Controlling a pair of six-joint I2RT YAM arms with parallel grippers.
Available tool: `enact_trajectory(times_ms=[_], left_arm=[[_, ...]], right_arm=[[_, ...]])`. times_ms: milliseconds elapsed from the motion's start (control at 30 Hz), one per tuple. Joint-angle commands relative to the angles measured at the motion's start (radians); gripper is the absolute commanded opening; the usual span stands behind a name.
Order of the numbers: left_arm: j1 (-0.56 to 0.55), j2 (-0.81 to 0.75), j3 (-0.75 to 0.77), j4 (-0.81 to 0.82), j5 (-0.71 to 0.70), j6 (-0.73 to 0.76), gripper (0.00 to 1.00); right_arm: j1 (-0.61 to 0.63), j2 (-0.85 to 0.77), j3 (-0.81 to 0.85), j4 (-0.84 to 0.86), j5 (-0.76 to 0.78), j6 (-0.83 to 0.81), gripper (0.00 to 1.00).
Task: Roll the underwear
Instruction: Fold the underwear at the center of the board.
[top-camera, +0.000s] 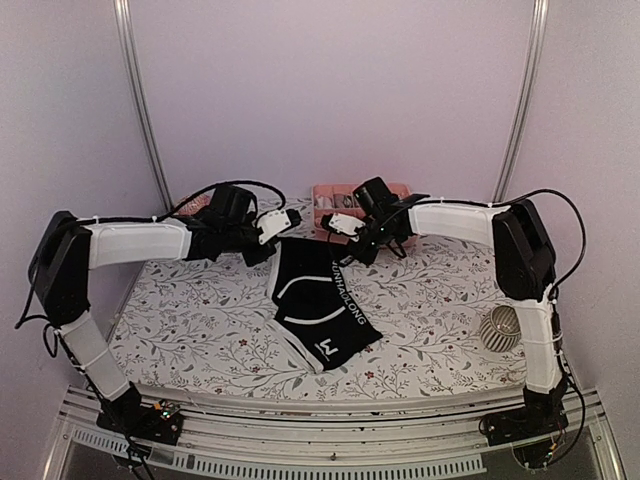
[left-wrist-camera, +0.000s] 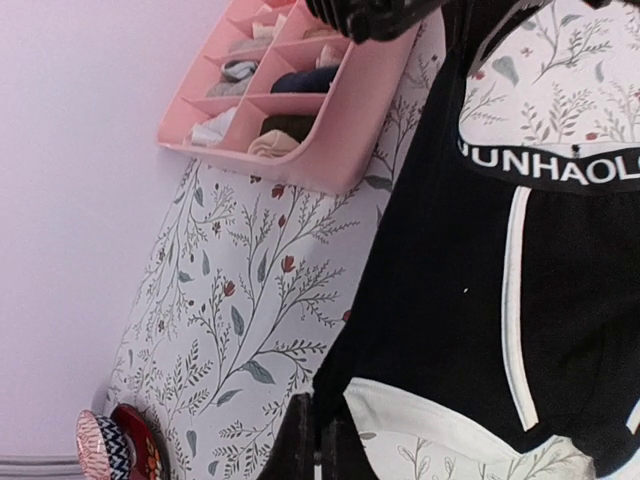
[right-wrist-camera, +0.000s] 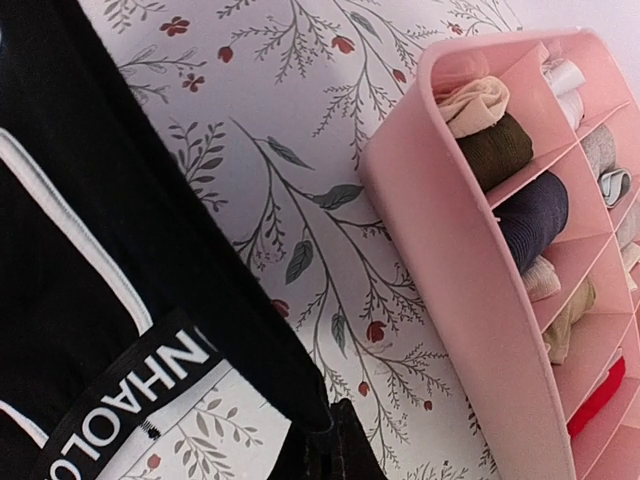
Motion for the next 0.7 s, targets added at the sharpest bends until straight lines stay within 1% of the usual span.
enact_trajectory(times_ms=[0,100,200,333,400,533,667], left_arm=[[-0.029,-0.123,-0.069,-0.001,0.082,0.038,0.00],[-0.067,-0.160,-0.123,-0.018,0.091,0.056,0.00],[-0.095,-0.184,-0.170,-0.025,0.104,0.076,0.00],[-0.120,-0.206,-0.202,-0.053,0.135,0.079,0.00],[-0.133,-0.222,-0.216,-0.075,0.172,0.077,0.00],[-0.172,-0.252,-0.243,-0.110,0.215,0.083,0.00],[-0.199,-0.277,-0.269,-0.144,0.250,0.100,0.00]], right_arm=[[-0.010,-0.143,-0.115,0.095,-0.024,-0.053,0.04],[-0.004,-0.215,-0.185,0.114,-0.051,-0.080,0.06],[0.007,-0.274,-0.236,0.125,-0.036,-0.111,0.07],[0.029,-0.328,-0.297,0.087,-0.034,-0.155,0.07],[0.046,-0.352,-0.354,0.087,-0.011,-0.159,0.07],[0.099,-0.412,-0.498,0.151,0.066,-0.137,0.06],[0.139,-0.460,-0.609,0.205,0.149,-0.104,0.04]])
